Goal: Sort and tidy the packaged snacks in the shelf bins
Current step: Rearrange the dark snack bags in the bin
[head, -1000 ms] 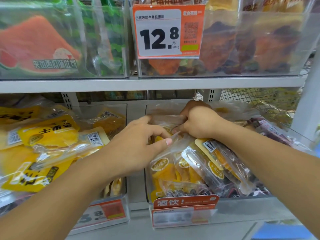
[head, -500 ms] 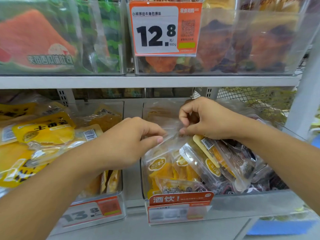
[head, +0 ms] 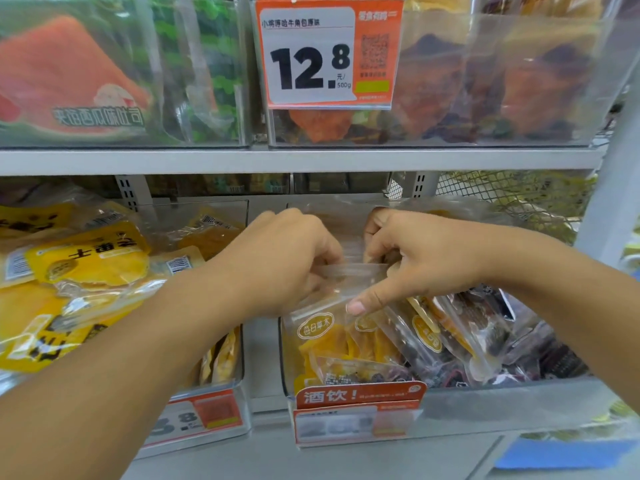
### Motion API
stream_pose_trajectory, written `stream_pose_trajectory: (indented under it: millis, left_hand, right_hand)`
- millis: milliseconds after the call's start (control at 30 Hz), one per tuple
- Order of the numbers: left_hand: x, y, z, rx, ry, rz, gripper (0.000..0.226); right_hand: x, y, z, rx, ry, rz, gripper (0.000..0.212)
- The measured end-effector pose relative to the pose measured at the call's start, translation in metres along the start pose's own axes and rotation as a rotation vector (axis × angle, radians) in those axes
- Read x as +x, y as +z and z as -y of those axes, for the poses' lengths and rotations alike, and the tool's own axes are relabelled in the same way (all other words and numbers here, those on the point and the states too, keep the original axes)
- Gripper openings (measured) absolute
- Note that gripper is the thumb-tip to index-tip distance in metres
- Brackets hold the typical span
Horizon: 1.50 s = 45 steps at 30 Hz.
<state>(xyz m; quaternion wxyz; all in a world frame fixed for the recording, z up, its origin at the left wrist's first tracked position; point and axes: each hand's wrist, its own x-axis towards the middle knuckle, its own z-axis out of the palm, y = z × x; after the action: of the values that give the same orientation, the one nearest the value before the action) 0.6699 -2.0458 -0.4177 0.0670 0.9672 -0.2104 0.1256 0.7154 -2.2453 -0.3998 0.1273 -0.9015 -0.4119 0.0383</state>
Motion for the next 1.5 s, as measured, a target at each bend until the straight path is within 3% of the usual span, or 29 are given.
stream_pose_trajectory:
  millis: [100, 167, 233, 300, 367, 433, 500, 600, 800, 933, 1067, 1133, 1233, 1333, 1500]
  left_hand:
    - [0.012, 0.002, 0.010, -0.168, -0.003, -0.104, 0.024]
    - [0.016, 0.005, 0.017, -0.292, -0.061, -0.065, 0.017]
    - [0.015, 0.009, 0.023, -0.289, -0.098, 0.029, 0.004]
    - [0.011, 0.013, 0.026, -0.268, -0.122, 0.063, 0.013]
    - [0.004, 0.013, 0.021, -0.269, -0.132, -0.038, 0.013]
    - [-0.008, 0.007, 0.013, -0.329, -0.156, -0.153, 0.026]
    - [-0.021, -0.003, 0.006, -0.398, -0.185, -0.094, 0.047]
    - [-0.034, -0.015, -0.004, -0.172, -0.193, 0.120, 0.047]
    - [-0.026, -0.020, -0.023, 0.043, -0.291, 0.195, 0.023]
    - [-0.013, -0.011, -0.027, 0.140, -0.278, -0.010, 0.017]
    - [0.006, 0.004, -0.012, 0.003, -0.298, -0.265, 0.015]
    - [0.011, 0.005, -0.008, -0.055, -0.305, -0.279, 0.014]
    - [0.007, 0.001, -0.002, -0.084, -0.310, -0.121, 0.022]
    - [-0.006, -0.001, -0.003, -0.096, -0.340, 0.029, 0.027]
    - [-0.006, 0.001, -0.007, -0.158, -0.333, 0.013, 0.029]
  right_hand:
    - [-0.011, -0.001, -0.002, 0.007, 0.011, -0.048, 0.087]
    - [-0.016, 0.004, -0.002, -0.010, 0.052, -0.078, 0.087]
    - [-0.015, 0.009, -0.003, -0.048, 0.080, -0.121, 0.099]
    - [-0.012, 0.012, -0.005, -0.061, 0.099, -0.141, 0.106]
    - [-0.011, 0.013, -0.004, -0.062, 0.115, -0.161, 0.105]
    - [-0.011, 0.013, 0.000, -0.075, 0.146, -0.172, 0.102]
    - [-0.008, 0.012, 0.003, -0.106, 0.176, -0.174, 0.106]
    - [-0.003, 0.011, -0.001, -0.086, 0.157, -0.176, 0.099]
    - [-0.012, 0.008, -0.003, 0.004, 0.153, -0.161, 0.070]
    - [-0.016, 0.004, -0.005, -0.074, 0.191, -0.111, 0.074]
    - [-0.025, 0.002, -0.008, -0.134, 0.212, -0.165, 0.070]
    - [-0.028, 0.002, -0.007, -0.127, 0.187, -0.174, 0.090]
    - [-0.026, -0.001, -0.008, -0.097, 0.172, -0.163, 0.112]
    - [-0.019, -0.002, -0.012, -0.036, 0.176, -0.157, 0.100]
    - [-0.015, 0.000, -0.015, 0.145, 0.161, -0.183, 0.062]
